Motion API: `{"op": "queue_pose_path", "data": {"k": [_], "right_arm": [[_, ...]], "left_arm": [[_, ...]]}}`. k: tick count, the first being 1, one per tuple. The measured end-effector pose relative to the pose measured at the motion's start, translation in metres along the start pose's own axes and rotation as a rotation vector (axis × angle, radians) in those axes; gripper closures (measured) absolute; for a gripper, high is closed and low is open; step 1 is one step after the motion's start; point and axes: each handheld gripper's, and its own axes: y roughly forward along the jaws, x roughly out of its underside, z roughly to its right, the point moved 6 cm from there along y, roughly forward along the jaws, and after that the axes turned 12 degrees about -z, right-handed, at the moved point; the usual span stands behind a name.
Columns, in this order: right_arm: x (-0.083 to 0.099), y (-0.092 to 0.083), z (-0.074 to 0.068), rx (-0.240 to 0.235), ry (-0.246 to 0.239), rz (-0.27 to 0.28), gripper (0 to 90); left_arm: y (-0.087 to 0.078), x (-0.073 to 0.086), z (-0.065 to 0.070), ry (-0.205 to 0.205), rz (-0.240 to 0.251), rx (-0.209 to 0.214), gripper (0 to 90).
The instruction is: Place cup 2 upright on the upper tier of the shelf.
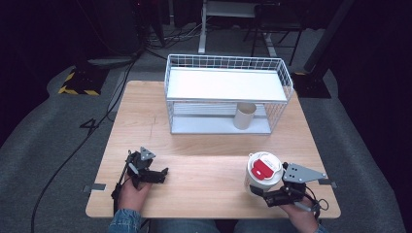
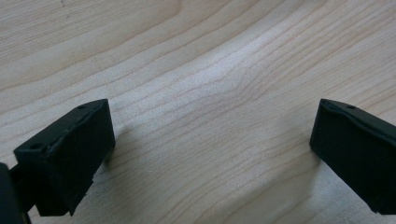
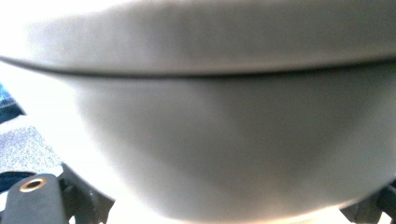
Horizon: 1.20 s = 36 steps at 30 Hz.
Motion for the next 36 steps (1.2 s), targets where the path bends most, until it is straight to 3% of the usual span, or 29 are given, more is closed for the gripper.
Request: {"op": "queue_pose_path", "data": {"k": [36], "right_arm": [[-0.104, -0.003, 0.048, 0.003, -0.016, 0.014, 12.5]], "left_arm": [[-0.002, 0.004, 0.003, -0.011, 0.002, -0.007, 0.7]]}}
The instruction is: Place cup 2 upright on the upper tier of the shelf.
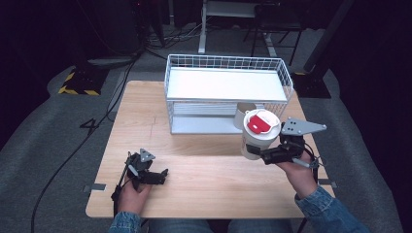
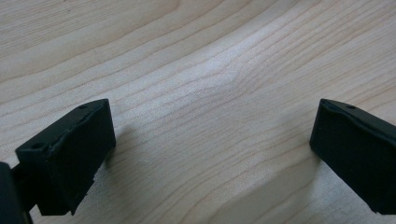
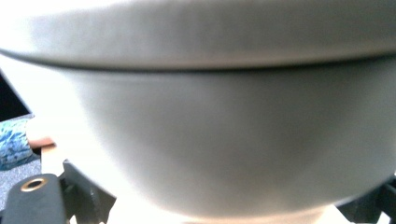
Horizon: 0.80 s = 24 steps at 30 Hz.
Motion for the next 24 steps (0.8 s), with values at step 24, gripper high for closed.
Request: {"op": "queue_pose_path", "data": {"k": [24], "right_arm": [[-0.072, 0.003, 0.031, 0.04, -0.002, 0.028, 12.6]], "left_arm": [[0.001, -0.001, 0.0, 0.01, -0.001, 0.009, 0.4]]}}
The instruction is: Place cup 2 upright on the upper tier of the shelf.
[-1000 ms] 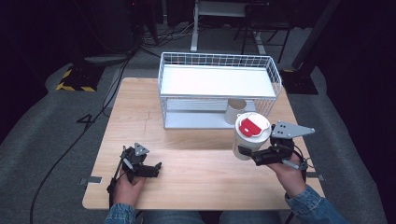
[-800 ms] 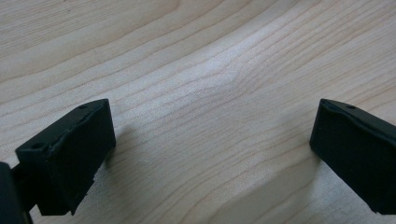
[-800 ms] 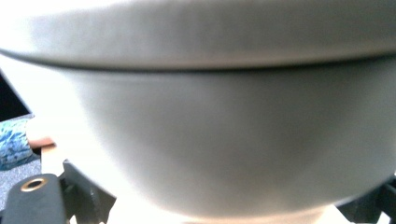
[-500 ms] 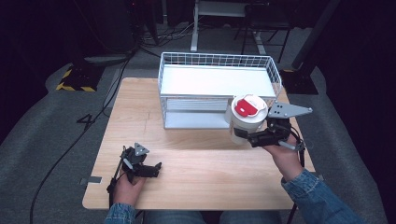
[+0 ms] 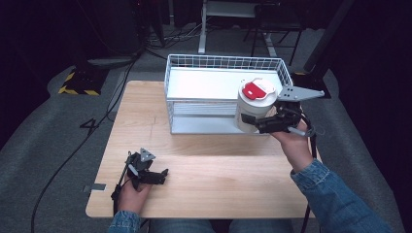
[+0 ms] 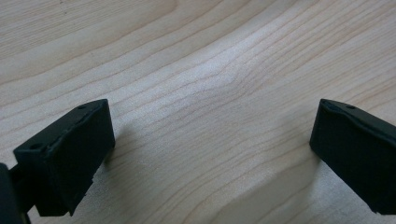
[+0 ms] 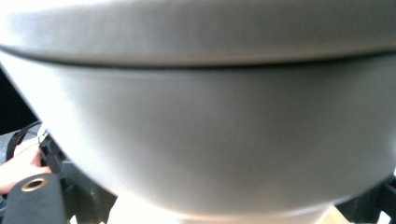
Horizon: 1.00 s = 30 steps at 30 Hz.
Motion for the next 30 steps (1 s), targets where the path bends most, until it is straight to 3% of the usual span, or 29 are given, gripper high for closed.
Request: {"op": "queue_pose_path", "data": {"k": [12, 21, 30], "right_arm": [[-0.034, 0.003, 0.023, 0.033, 0.029, 0.028, 12.6], [-0.055, 0.016, 0.04, 0.062, 0.045, 0.048, 12.6], [-0.066, 0.033, 0.063, 0.096, 0.082, 0.046, 12.6]], "left_arm": [[0.0, 0.0, 0.0, 0.001, -0.001, 0.0, 0.4], [0.0, 0.0, 0.0, 0.0, 0.0, 0.001, 0.4], [0.0, 0.0, 0.0, 0.004, -0.002, 0.002, 0.4]]}}
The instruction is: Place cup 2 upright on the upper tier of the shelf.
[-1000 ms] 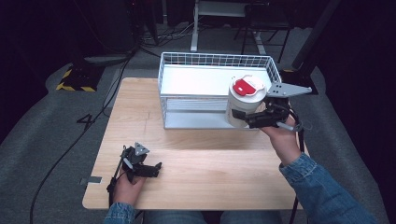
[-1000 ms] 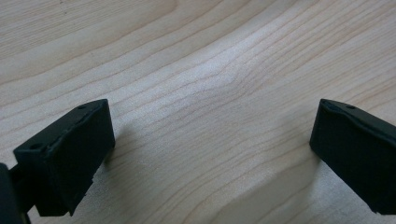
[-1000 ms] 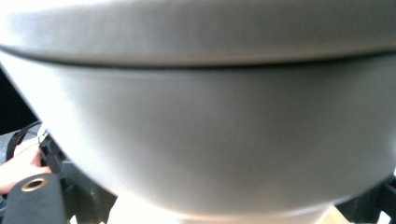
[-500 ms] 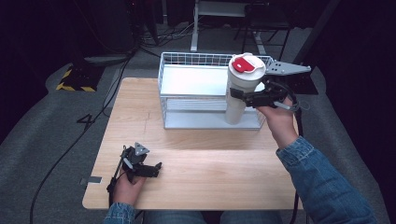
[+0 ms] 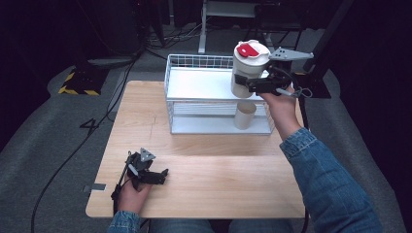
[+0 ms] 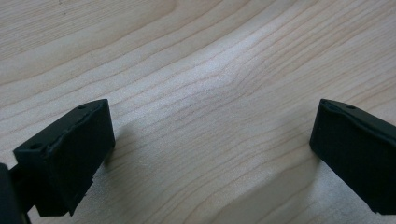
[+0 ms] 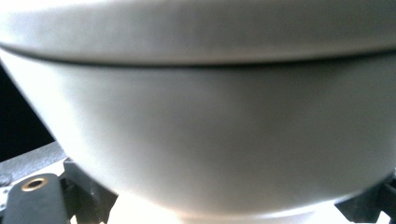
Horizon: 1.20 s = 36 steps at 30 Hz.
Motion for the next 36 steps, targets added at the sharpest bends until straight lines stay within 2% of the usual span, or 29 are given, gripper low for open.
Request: {"op": "queue_pose_path", "data": {"k": [6, 15, 25, 36], "right_arm": [[-0.006, 0.013, 0.016, 0.024, 0.044, 0.004, 12.6], [-0.006, 0.033, 0.036, 0.068, 0.068, -0.01, 12.6], [0.003, 0.049, 0.047, 0.092, 0.098, -0.026, 12.6], [0.013, 0.054, 0.056, 0.108, 0.131, -0.039, 12.5]], "left_arm": [[0.0, 0.0, 0.0, 0.002, 0.0, 0.002, 0.4], [0.0, 0.0, 0.0, 0.0, -0.001, 0.004, 0.4], [0.0, 0.0, 0.0, 0.003, -0.002, 0.005, 0.4], [0.0, 0.0, 0.0, 0.002, -0.001, 0.005, 0.4]]}}
